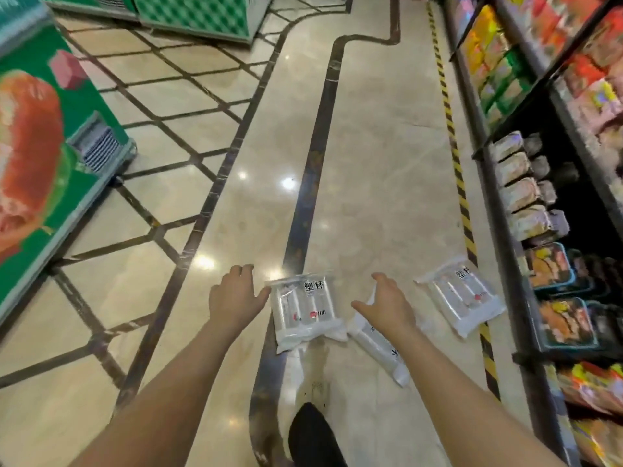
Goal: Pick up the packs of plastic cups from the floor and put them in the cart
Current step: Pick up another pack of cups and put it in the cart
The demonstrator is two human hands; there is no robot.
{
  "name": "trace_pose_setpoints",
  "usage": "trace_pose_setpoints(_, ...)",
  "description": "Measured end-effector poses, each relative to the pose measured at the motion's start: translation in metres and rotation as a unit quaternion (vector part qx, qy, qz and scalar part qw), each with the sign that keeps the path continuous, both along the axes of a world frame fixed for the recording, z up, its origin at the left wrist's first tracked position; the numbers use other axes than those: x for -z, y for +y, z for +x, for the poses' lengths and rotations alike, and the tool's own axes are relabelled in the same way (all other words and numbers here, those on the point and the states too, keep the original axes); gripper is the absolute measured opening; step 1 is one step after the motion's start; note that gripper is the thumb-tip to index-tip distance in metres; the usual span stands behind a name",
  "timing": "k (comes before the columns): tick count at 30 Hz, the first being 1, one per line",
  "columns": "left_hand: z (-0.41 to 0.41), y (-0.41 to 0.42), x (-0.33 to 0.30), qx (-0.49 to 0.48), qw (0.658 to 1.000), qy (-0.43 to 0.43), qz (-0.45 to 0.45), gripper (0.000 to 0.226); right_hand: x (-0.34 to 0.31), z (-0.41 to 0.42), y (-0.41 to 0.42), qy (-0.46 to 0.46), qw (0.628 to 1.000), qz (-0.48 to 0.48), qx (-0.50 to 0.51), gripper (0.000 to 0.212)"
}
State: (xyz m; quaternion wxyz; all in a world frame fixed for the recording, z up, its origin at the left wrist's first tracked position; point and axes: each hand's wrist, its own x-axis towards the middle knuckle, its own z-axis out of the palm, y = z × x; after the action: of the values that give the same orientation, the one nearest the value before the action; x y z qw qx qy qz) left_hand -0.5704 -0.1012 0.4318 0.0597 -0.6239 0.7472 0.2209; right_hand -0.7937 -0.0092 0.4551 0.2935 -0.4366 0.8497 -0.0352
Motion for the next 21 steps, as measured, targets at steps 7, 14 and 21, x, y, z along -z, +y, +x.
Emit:
trace_pose_setpoints(7, -0.049, -0.095, 0.193, -0.085, 0.992, 0.025, 0.087, 0.061, 0.198, -0.052, -0.124, -0.046, 0.998, 0.048, 0.021, 0.071)
trace_pose_setpoints(14, -0.055, -0.153, 0.455, -0.133, 0.967, 0.02, 0.215, 0.075, 0.469, -0.086, -0.173, -0.085, 0.985, 0.128, 0.076, 0.08)
trace_pose_setpoints(21, -0.067, -0.176, 0.594, -0.1, 0.938, 0.031, 0.33, 0.087, 0.618, -0.107, -0.193, -0.233, 0.94, 0.191, 0.157, 0.104)
